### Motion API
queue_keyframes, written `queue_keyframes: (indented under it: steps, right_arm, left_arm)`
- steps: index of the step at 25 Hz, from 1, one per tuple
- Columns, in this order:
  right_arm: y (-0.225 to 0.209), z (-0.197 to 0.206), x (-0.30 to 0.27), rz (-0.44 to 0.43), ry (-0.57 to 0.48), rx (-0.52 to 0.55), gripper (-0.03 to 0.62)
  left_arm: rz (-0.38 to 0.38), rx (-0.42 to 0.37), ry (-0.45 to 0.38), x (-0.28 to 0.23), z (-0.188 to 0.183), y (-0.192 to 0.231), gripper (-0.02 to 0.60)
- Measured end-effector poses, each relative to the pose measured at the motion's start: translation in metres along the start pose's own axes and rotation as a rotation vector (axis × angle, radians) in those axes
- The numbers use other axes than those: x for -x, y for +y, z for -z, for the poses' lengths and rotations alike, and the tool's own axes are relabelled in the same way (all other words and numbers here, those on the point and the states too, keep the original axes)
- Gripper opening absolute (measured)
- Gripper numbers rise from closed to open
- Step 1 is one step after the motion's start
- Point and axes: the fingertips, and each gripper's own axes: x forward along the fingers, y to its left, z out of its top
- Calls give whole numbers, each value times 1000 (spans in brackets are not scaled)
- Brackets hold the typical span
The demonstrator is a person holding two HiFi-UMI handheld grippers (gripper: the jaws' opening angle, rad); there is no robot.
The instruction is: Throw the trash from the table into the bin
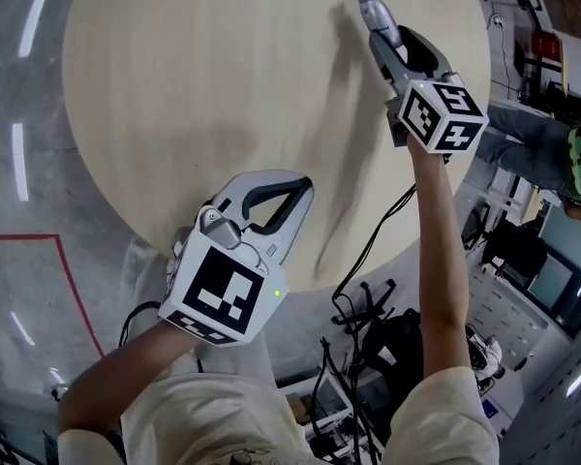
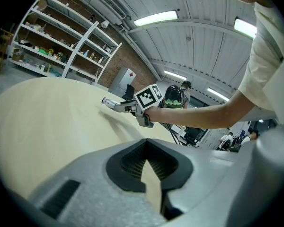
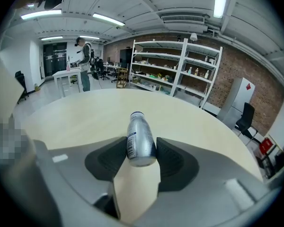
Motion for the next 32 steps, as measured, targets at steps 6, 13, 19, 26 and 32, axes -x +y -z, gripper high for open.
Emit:
queue_keyframes:
  steps: [6, 13, 19, 26, 32]
  right_arm:
    - [12, 6, 26, -11, -47, -46, 202]
    - [35, 14, 63, -3, -100, -124, 202]
    - [25, 55, 119, 13, -123, -178, 202]
    - [8, 88, 141, 61, -118, -249, 202]
    - [-11, 169, 210, 117, -109, -325, 201]
  left_arm:
    - [21, -27, 29, -6, 11, -17, 5]
    - [50, -52, 71, 3, 23, -32, 5]
    - [95, -78, 118, -33, 39, -69, 5]
    - [194, -116, 183, -69, 41, -86, 5]
    - [267, -151, 245, -111, 80, -156, 5]
